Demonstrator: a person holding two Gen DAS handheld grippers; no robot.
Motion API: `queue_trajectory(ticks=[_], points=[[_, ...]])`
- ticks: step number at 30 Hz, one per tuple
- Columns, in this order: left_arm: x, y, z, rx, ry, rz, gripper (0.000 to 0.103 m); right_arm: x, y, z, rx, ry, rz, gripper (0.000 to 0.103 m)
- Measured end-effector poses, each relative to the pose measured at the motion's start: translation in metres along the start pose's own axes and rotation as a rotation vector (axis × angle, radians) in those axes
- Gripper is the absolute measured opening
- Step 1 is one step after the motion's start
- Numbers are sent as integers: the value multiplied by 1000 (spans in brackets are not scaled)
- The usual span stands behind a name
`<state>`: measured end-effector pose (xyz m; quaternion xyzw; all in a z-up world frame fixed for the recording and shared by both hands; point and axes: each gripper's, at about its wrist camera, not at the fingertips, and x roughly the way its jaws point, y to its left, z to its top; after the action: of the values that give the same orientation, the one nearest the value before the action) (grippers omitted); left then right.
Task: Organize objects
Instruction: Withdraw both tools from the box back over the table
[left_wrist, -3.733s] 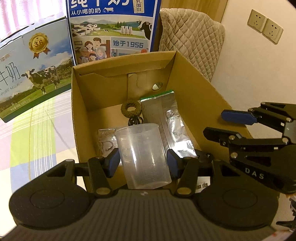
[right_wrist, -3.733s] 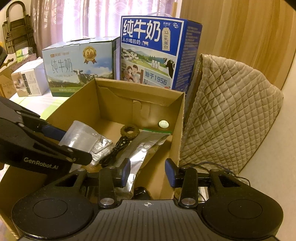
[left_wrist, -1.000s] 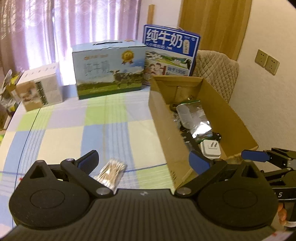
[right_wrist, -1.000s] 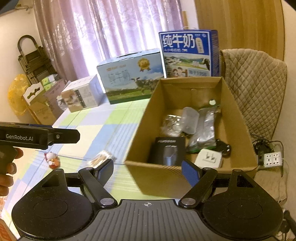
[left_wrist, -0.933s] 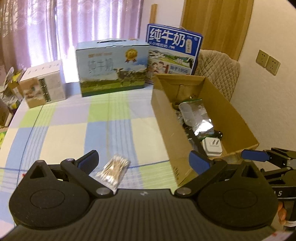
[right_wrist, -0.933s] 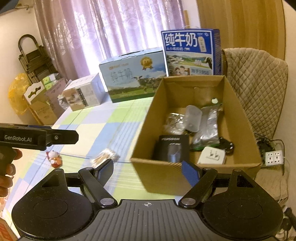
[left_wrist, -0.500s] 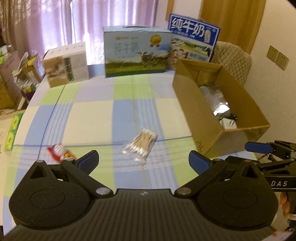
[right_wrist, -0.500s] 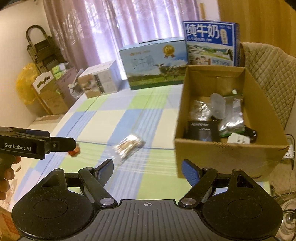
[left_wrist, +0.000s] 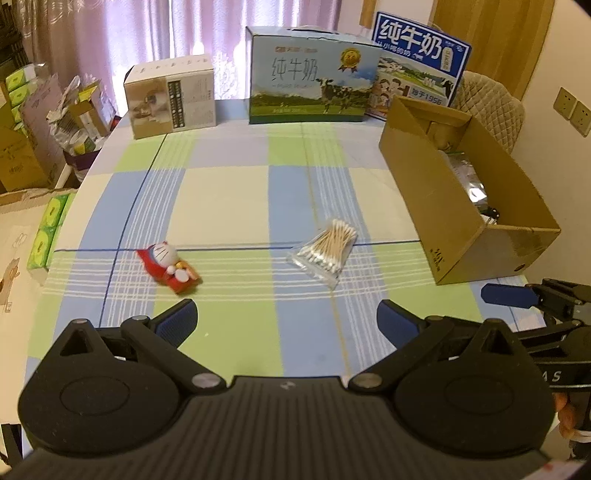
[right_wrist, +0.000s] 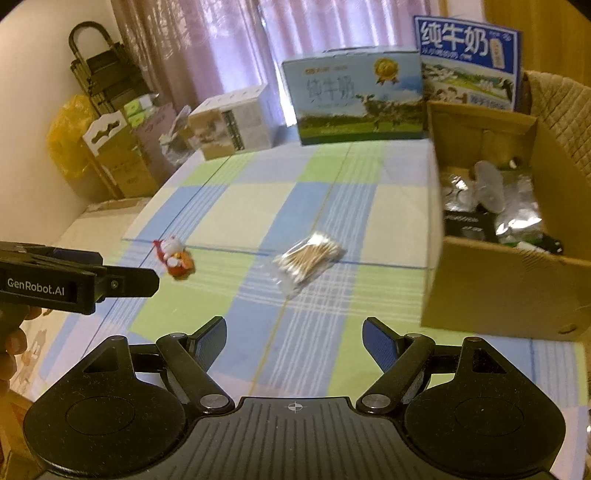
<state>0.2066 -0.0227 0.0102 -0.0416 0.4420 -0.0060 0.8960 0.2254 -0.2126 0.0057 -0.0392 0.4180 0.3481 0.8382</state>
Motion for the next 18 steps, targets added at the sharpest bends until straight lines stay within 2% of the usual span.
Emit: queue_trajectory(ticks=[18], points=[[19,42,-10,-63,50,58,102,51,21,-2,-15,82,31,78]])
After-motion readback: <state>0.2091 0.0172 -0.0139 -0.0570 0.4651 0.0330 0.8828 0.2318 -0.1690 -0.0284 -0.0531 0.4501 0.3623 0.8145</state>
